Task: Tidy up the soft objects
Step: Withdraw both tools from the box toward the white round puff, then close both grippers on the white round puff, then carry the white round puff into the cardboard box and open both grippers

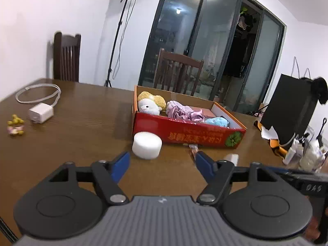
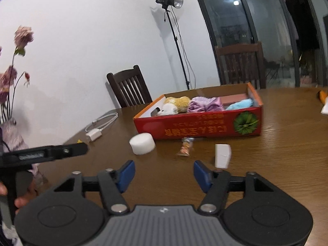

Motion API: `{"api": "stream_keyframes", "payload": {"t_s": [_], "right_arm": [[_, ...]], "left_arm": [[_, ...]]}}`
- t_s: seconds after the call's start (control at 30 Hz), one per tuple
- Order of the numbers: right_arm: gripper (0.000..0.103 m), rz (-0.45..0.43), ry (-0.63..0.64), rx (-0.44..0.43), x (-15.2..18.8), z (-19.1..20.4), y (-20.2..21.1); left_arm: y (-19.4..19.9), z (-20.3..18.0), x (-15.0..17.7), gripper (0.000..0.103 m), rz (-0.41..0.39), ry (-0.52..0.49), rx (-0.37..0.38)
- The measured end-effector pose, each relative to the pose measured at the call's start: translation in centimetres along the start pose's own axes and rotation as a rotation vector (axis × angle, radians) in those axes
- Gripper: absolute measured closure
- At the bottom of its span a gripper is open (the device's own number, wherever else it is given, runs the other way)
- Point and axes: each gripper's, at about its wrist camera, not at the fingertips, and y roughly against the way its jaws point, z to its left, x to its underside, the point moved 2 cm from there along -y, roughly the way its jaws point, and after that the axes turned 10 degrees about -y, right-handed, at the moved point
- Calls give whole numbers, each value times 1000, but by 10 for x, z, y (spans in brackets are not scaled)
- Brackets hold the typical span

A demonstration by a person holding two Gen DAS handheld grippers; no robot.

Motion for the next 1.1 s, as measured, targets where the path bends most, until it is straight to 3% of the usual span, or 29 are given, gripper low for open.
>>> {"api": "stream_keyframes", "payload": {"t_s": [0.07,0.27,0.4,0.47,0.57,0.67,0.97,1.1], "right_arm": [[53,21,-35,-15,-7,1,-25],[57,88,-92,-52,-29,14,-113],[59,122,-133,-73,-37,21,-167],[61,130,-145,-53,-37,20,-189],[64,167,-219,-70,-34,14,-211],[74,180,-228,-95,-28,14,-218],[78,183,-241,-108,-28,11,-216],[78,162,-183,-107,-27,23,-181]], "left_arm": [[-25,13,-9,46,17,19,17],[-109,61,-22,50,97,101,24],[-140,86,-18,52,131,241,138],[-146,92,-12,64,147,296,165],[-149,94,-7,80,164,300,187],[-149,99,-3,84,173,337,207],[-146,91,-3,85,169,325,211],[-104,62,-5,85,120,287,207]]}}
